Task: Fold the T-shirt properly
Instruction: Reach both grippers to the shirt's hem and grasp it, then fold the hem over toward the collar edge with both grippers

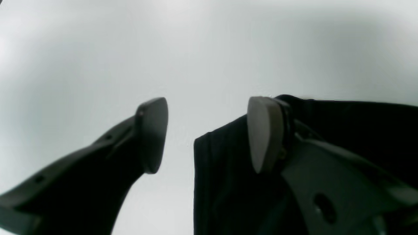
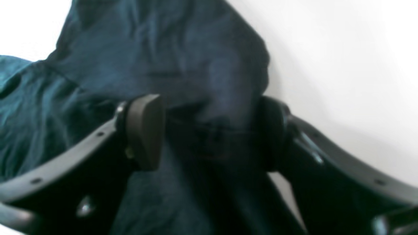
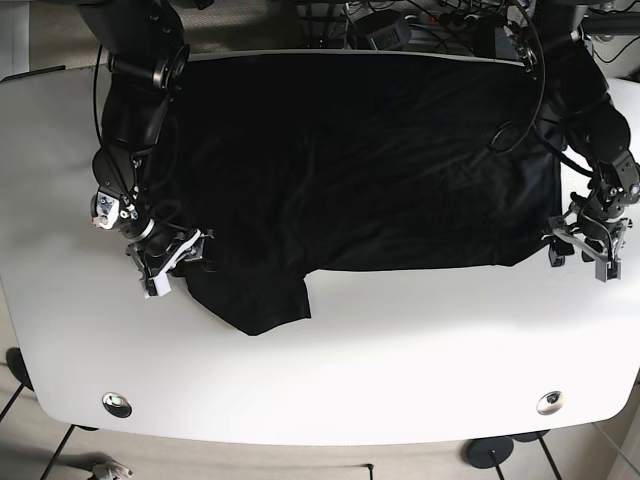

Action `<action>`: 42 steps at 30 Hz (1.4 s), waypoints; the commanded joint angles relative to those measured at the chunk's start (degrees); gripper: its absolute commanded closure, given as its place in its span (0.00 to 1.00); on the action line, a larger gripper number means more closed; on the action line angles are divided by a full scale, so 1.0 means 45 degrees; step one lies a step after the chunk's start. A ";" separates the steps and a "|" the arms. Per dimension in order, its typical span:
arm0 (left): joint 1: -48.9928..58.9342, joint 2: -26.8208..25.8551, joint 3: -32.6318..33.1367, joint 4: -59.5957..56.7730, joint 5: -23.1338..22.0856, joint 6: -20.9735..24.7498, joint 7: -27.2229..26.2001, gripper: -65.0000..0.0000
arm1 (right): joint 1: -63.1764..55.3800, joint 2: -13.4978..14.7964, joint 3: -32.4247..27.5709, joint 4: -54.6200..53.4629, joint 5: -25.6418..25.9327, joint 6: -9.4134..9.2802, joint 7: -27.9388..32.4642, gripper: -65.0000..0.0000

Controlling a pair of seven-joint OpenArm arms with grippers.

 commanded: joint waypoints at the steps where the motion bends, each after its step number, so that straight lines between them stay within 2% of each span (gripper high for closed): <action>1: -0.0326 -0.0375 -0.0207 -0.0217 0.0384 -0.0058 -0.0341 0.31 | 0.0101 0.0125 -0.0020 0.0076 -0.0253 -0.0002 -0.0531 0.69; 3: -0.0346 -0.0375 -0.0187 -0.0608 0.0462 -0.0058 -0.0360 0.28 | 0.0121 0.0125 -0.0020 0.0056 -0.0253 -0.0002 -0.0531 0.94; 4: -0.0404 -0.0375 -0.0187 -0.0764 0.0462 -0.0058 -0.0360 0.28 | 0.0140 0.0125 -0.0020 0.0056 -0.0253 -0.0002 -0.0551 0.96; 8: -0.0815 -0.0394 -0.0168 -0.1995 0.0462 -0.0155 -0.0380 0.29 | 0.0160 0.0106 -0.0020 0.0056 -0.0253 -0.0002 -0.0551 0.96; 14: -0.0756 -0.0219 -0.0109 -0.2405 0.0443 -0.0194 -0.0341 0.29 | 0.0121 0.0106 -0.0020 0.0056 -0.0155 -0.0002 -0.0551 0.96; 22: -0.1030 -0.0004 0.0809 -0.3831 0.0423 -0.0194 -0.0419 0.30 | 0.0121 0.0106 0.0000 0.0115 -0.0155 -0.0002 -0.0551 0.96; 24: -0.1108 -0.0004 0.1024 -0.3851 0.0443 -0.0194 -0.0419 0.49 | 0.0160 0.0106 0.0000 0.0115 -0.0155 -0.0002 -0.0551 0.97; 25: -0.1108 -0.0004 0.1024 -0.3831 0.0443 -0.0194 -0.0419 0.72 | 0.0160 0.0106 0.0000 0.0135 -0.0155 -0.0002 -0.0551 0.97; 26: -0.1127 -0.0004 0.1024 -0.3811 0.0443 -0.0194 -0.0438 0.89 | 0.0160 0.0106 0.0039 0.0154 -0.0155 -0.0002 -0.0551 0.97; 27: -0.1147 -0.0004 0.1024 -0.3792 0.0443 -0.0194 -0.0438 1.00 | 0.0180 0.0125 0.0078 0.0310 -0.0155 -0.0002 -0.0551 0.97; 29: -0.1303 -0.0004 0.0965 -0.2952 0.0423 -0.0194 -0.0419 1.00 | 0.0023 0.0086 0.0058 0.1639 -0.0155 -0.0002 -0.0844 0.97; 31: -0.0912 0.0016 0.0965 -0.1350 0.0423 -0.0233 -0.0321 1.00 | -0.0231 0.0086 0.0097 0.2967 -0.0155 -0.0002 -0.1762 0.97; 35: -0.0072 0.0563 0.0965 0.1346 0.0443 -0.0820 -0.0282 1.00 | -0.0778 0.0086 0.0097 0.5800 -0.0136 -0.0002 -0.3130 0.97; 39: 0.0553 0.0661 0.0926 0.3339 0.0443 -0.1171 0.0910 1.00 | -0.1540 0.0086 0.0117 0.8086 -0.0136 -0.0002 -0.4185 0.97; 42: 0.1139 0.0778 0.0242 0.4159 0.0443 -0.1757 0.1222 1.00 | -0.2360 0.0086 0.0117 0.9805 0.0001 -0.0002 -0.4927 0.97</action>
